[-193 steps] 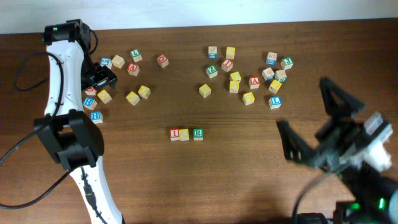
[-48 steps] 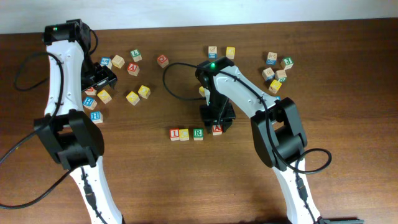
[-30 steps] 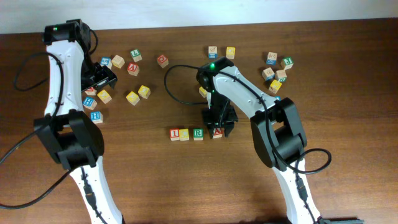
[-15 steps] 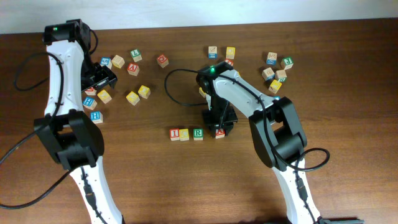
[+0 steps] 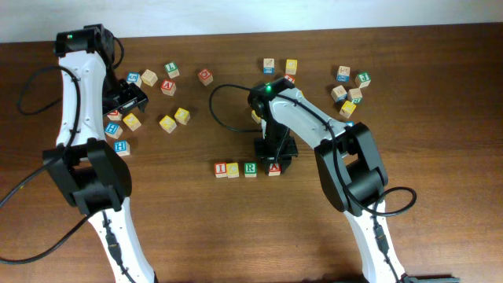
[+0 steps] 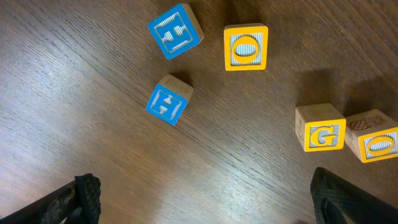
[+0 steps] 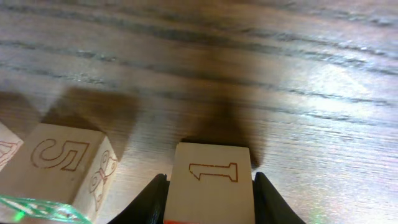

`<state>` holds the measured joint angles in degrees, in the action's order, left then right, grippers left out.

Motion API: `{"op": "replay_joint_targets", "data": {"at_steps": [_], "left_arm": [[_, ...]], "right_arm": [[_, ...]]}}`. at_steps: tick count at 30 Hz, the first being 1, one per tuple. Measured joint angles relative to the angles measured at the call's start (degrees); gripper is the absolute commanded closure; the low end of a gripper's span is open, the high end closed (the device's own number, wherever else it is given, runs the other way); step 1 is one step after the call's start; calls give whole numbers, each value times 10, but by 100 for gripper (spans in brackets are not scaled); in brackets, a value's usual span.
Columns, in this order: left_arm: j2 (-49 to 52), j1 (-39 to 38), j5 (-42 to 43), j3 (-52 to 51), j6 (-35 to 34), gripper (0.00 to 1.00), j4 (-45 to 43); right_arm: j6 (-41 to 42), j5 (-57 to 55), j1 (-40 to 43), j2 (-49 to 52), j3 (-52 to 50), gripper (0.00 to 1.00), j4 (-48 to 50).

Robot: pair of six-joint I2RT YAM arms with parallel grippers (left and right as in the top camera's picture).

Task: Spell out ICRA
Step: 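Open the right gripper and retract it to the right side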

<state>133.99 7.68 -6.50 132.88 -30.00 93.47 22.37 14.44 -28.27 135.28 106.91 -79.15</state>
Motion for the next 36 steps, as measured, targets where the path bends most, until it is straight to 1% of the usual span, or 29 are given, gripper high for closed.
{"op": "replay_joint_targets", "data": {"at_steps": [1, 2, 3, 5, 9, 11, 12, 13, 15, 16, 17, 19, 21, 22, 23, 24, 25, 28, 31, 34, 36], "left_arm": [[0, 0, 0, 0, 0, 1, 0], [0, 0, 0, 0, 0, 1, 0], [0, 0, 0, 0, 0, 1, 0], [0, 0, 0, 0, 0, 1, 0], [0, 0, 0, 0, 0, 1, 0], [0, 0, 0, 0, 0, 1, 0], [0, 0, 0, 0, 0, 1, 0], [0, 0, 0, 0, 0, 1, 0], [0, 0, 0, 0, 0, 1, 0], [0, 0, 0, 0, 0, 1, 0], [0, 0, 0, 0, 0, 1, 0], [0, 0, 0, 0, 0, 1, 0], [0, 0, 0, 0, 0, 1, 0], [0, 0, 0, 0, 0, 1, 0], [0, 0, 0, 0, 0, 1, 0], [0, 0, 0, 0, 0, 1, 0], [0, 0, 0, 0, 0, 1, 0], [0, 0, 0, 0, 0, 1, 0], [0, 0, 0, 0, 0, 1, 0], [0, 0, 0, 0, 0, 1, 0], [0, 0, 0, 0, 0, 1, 0]], "right_arm": [[0, -2, 0, 0, 0, 71, 1], [0, -4, 0, 0, 0, 67, 2], [0, -5, 0, 0, 0, 61, 2], [3, -8, 0, 0, 0, 59, 0], [1, -11, 0, 0, 2, 58, -14], [-3, -11, 0, 0, 22, 56, -36], [-5, -12, 0, 1, 37, 51, -52], [-6, -16, 0, 1, 67, 50, -78], [-7, -28, 0, 2, 104, 49, -116], [-8, -31, 0, -1, 123, 45, -129], [-10, -35, 0, -13, 141, 43, -139], [-16, -40, 0, -41, 145, 42, -144], [-19, -61, 0, -133, 151, 40, -165], [-19, -82, 0, -199, 155, 39, -179], [-19, -92, 0, -227, 156, 37, -179], [-20, -98, 0, -255, 157, 30, -179], [-20, -106, 0, -282, 157, 2, -179], [-22, -142, 0, -381, 144, 2, -178], [-23, -159, 23, -438, 99, 2, -179], [-23, -180, 97, -467, 80, 2, -178], [-23, -203, 194, -470, 79, 2, -178]]}}
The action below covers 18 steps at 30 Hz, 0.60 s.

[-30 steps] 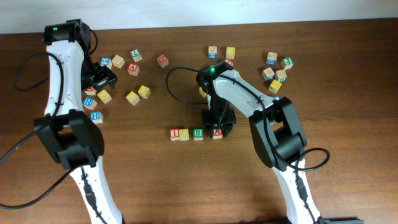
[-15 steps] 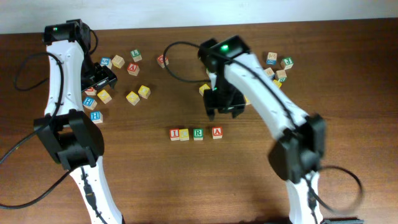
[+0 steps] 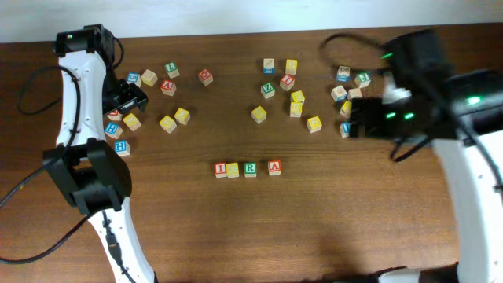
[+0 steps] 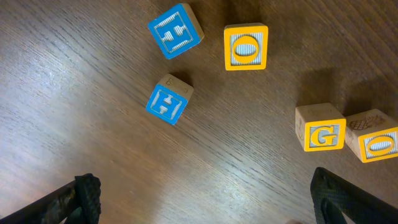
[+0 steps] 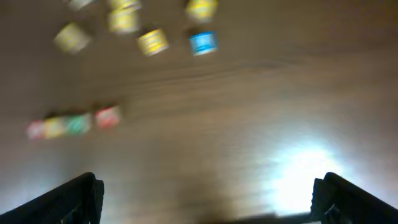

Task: Spell out ICRA
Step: 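Open the right gripper and retract it to the right side, then move the left gripper to the left end of the block row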

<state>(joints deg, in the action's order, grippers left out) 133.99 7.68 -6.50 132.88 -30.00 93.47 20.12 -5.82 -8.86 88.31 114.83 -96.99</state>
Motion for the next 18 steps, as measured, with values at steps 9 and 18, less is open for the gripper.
{"op": "replay_joint_targets", "data": {"at_steps": [9, 18], "left_arm": [[0, 0, 0, 0, 0, 1, 0], [0, 0, 2, 0, 0, 1, -3]], "right_arm": [[-4, -7, 221, 0, -2, 2, 3], [-5, 10, 222, 0, -2, 2, 3]]}}
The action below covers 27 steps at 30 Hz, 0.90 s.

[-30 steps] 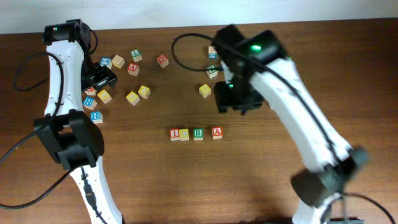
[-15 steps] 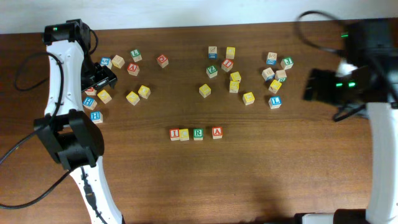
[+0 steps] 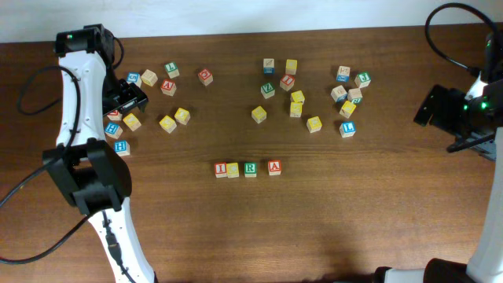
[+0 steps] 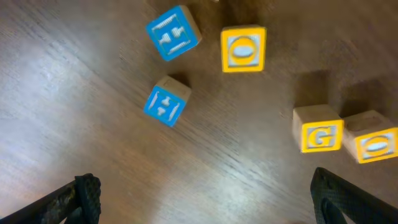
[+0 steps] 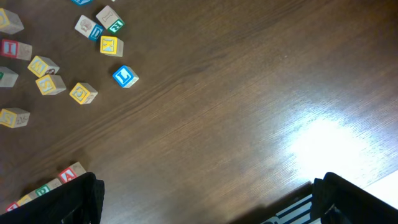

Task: Spell out ICRA
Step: 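Move the left gripper to the left end of the block row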

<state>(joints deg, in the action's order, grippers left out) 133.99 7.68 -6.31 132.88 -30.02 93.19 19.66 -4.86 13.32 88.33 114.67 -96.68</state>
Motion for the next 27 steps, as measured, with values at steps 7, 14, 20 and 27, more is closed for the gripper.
{"op": "replay_joint_targets", "data": {"at_steps": [7, 14, 20, 27], "left_arm": [[0, -14, 222, 0, 126, 21, 35], [-105, -58, 262, -41, 198, 1, 33], [-383, -92, 209, -331, 193, 12, -15], [-398, -137, 193, -591, 163, 84, -271]], "right_arm": [[0, 0, 0, 0, 0, 2, 0], [0, 0, 0, 0, -1, 2, 0], [0, 0, 0, 0, -2, 2, 0], [0, 0, 0, 0, -2, 2, -2]]}}
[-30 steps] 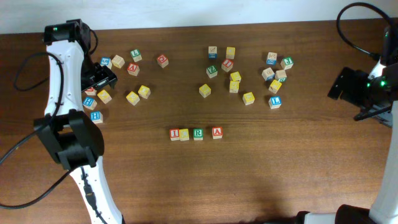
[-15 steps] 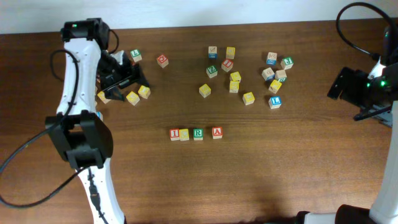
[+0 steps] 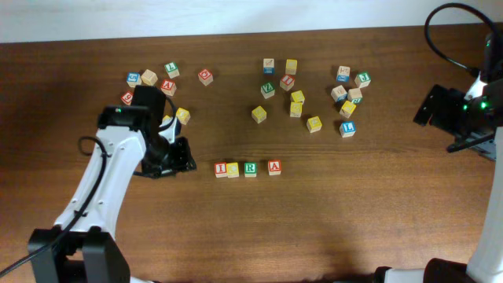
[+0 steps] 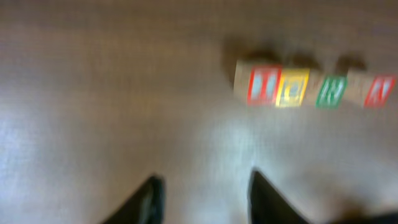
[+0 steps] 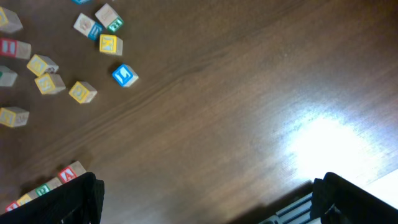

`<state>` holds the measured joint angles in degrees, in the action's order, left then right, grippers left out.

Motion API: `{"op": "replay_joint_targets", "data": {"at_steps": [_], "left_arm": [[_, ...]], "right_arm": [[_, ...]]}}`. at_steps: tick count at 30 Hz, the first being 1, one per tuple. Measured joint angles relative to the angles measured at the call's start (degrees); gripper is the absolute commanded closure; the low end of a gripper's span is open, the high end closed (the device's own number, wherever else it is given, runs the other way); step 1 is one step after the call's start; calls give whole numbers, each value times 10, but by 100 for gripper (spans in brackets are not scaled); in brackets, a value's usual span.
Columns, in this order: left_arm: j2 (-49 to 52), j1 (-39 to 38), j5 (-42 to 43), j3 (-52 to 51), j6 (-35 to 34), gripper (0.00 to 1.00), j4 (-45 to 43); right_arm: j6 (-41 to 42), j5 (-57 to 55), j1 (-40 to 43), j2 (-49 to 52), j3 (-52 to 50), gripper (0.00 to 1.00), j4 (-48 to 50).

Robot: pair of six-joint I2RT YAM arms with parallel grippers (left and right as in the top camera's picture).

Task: Spell out ICRA
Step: 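Move the left gripper to the left end of the block row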

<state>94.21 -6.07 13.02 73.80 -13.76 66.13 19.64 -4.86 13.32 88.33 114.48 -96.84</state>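
Observation:
Four blocks stand in a row at mid table: a red I (image 3: 221, 168), a yellow block (image 3: 233, 169), a green R (image 3: 250, 168) and a red A (image 3: 273, 167). The blurred left wrist view shows the same row (image 4: 314, 88) ahead and to the right. My left gripper (image 3: 177, 157) hangs just left of the row, open (image 4: 202, 199), with nothing between its fingers. My right gripper (image 3: 436, 106) is far off at the table's right side, wide open (image 5: 208, 205) and empty.
Loose letter blocks lie scattered at the back: a group at the left (image 3: 149, 79), one in the middle (image 3: 287, 86), one at the right (image 3: 350, 94). A blue L block (image 5: 125, 74) is the nearest to the right arm. The table's right edge (image 5: 373, 180) is close.
My left arm has moved from the loose blocks at the far left to a spot just left of the row. Its fingers stand closer together. The right arm and the blocks are unchanged.
First my right gripper's fingers were round the block at the row's right end, with the left gripper open over the left blocks. Then the right gripper was open and away to the right, the row left standing. Now the left gripper is beside the row.

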Motion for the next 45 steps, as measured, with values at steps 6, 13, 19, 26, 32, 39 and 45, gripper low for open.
{"op": "replay_joint_targets", "data": {"at_steps": [6, 13, 19, 26, 32, 39, 45], "left_arm": [[1, 0, -11, -85, -41, 100, -127], [1, -2, -45, -120, -45, 100, -189], [41, -60, -73, -120, -57, 100, -193], [84, -71, -106, -121, -60, 100, -266], [115, -135, -110, -120, -60, 100, -308], [115, -167, -107, -120, -60, 100, -313], [116, -167, -87, -120, -81, 100, -308]], "right_arm": [[0, 0, 0, 0, 0, 2, 1], [0, 0, 0, 0, 0, 2, 1], [0, -5, 0, 0, 0, 2, 30], [1, 9, 0, 0, -1, 2, 76], [-4, 59, 0, 14, -3, 16, 52], [-66, 130, -20, 64, -170, 28, 110], [-72, 192, -132, 66, -356, 51, 271]]}}
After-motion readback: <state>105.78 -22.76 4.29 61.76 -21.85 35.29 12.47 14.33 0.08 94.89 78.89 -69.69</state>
